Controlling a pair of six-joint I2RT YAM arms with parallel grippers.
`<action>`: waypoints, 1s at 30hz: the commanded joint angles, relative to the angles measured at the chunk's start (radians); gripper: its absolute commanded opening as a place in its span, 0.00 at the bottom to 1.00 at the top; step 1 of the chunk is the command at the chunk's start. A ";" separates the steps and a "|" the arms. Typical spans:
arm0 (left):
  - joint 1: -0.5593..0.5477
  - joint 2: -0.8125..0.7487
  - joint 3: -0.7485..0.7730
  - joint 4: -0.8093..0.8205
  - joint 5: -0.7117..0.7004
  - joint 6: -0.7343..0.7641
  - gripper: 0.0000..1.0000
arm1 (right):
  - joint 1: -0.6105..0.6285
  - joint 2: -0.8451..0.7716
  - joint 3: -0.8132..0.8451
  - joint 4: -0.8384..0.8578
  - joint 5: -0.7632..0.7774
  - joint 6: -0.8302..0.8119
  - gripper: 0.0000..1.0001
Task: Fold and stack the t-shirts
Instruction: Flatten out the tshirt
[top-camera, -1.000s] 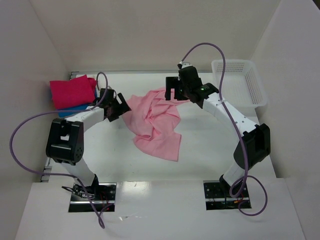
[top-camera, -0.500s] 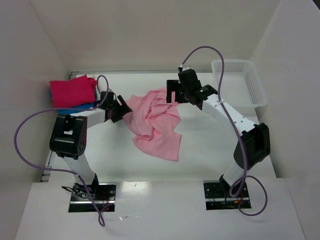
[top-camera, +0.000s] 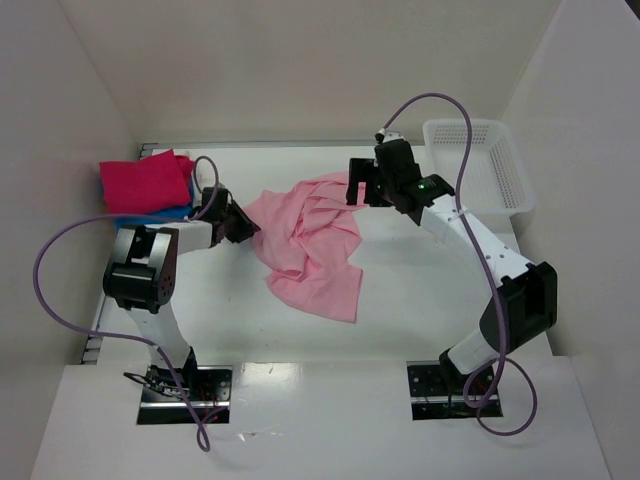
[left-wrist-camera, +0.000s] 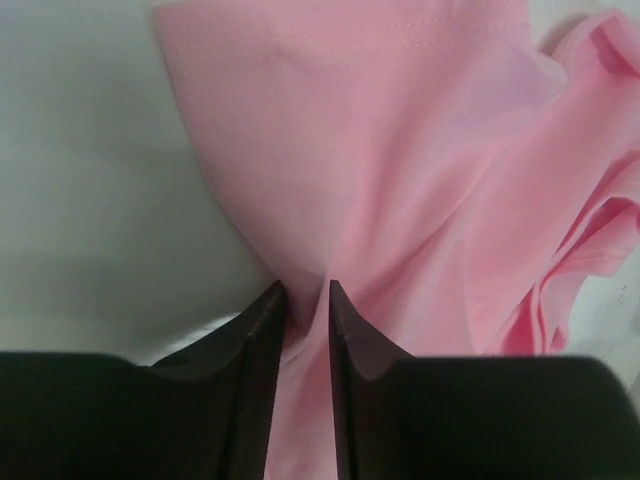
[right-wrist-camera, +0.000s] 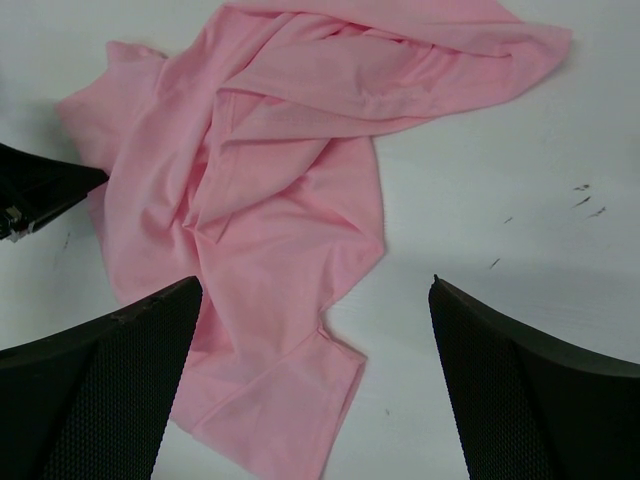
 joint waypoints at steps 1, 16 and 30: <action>0.002 -0.010 -0.007 -0.063 -0.020 -0.005 0.13 | -0.012 -0.043 -0.023 0.029 0.021 0.016 1.00; 0.049 -0.315 0.316 -0.452 -0.257 0.316 0.00 | -0.111 0.090 -0.078 0.166 -0.005 0.031 1.00; 0.092 -0.279 0.473 -0.569 -0.293 0.479 0.00 | -0.203 0.338 0.126 0.218 -0.048 0.003 1.00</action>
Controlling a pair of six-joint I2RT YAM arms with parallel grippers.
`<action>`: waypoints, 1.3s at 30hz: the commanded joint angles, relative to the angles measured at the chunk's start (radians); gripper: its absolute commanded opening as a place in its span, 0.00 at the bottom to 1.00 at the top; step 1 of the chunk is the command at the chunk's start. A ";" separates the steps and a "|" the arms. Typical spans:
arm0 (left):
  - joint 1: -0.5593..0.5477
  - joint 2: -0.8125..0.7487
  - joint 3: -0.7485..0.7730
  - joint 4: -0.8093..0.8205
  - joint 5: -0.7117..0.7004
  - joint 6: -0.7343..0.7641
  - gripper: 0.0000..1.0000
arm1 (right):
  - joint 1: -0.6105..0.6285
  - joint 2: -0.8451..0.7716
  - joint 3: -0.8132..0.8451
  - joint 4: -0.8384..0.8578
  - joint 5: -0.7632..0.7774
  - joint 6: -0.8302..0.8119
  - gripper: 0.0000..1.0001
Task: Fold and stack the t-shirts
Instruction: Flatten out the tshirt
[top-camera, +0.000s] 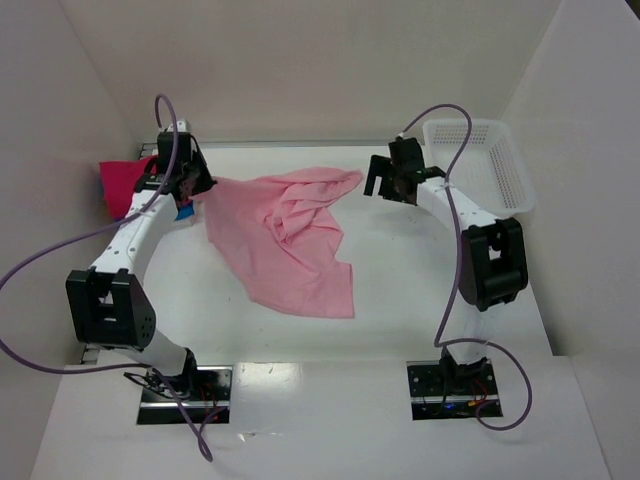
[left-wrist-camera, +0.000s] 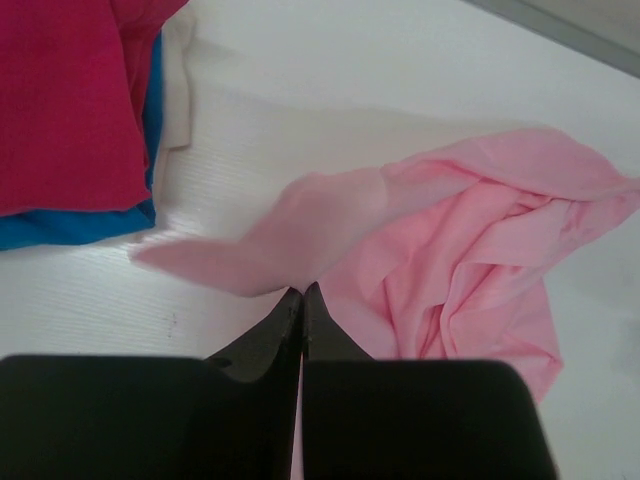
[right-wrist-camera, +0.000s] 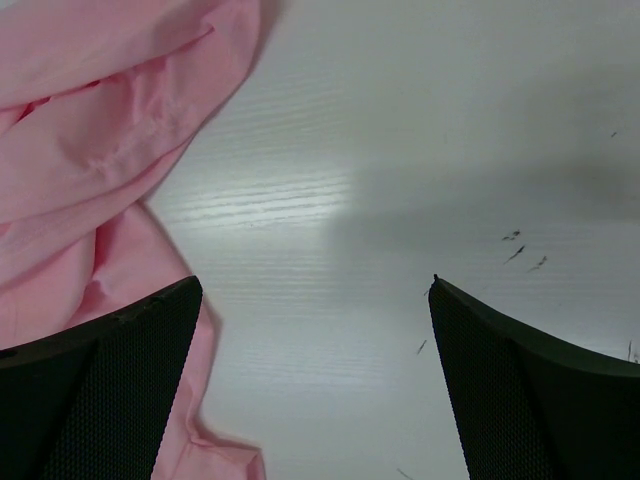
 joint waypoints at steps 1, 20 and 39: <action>0.014 0.023 0.071 -0.030 -0.022 0.072 0.00 | -0.003 0.097 0.134 0.075 -0.028 -0.021 1.00; 0.050 0.063 0.055 -0.012 0.079 0.094 0.00 | 0.193 0.315 0.373 -0.004 -0.043 0.024 0.93; 0.094 0.034 0.002 0.019 0.151 0.103 0.00 | 0.310 0.361 0.429 0.026 -0.170 0.173 0.89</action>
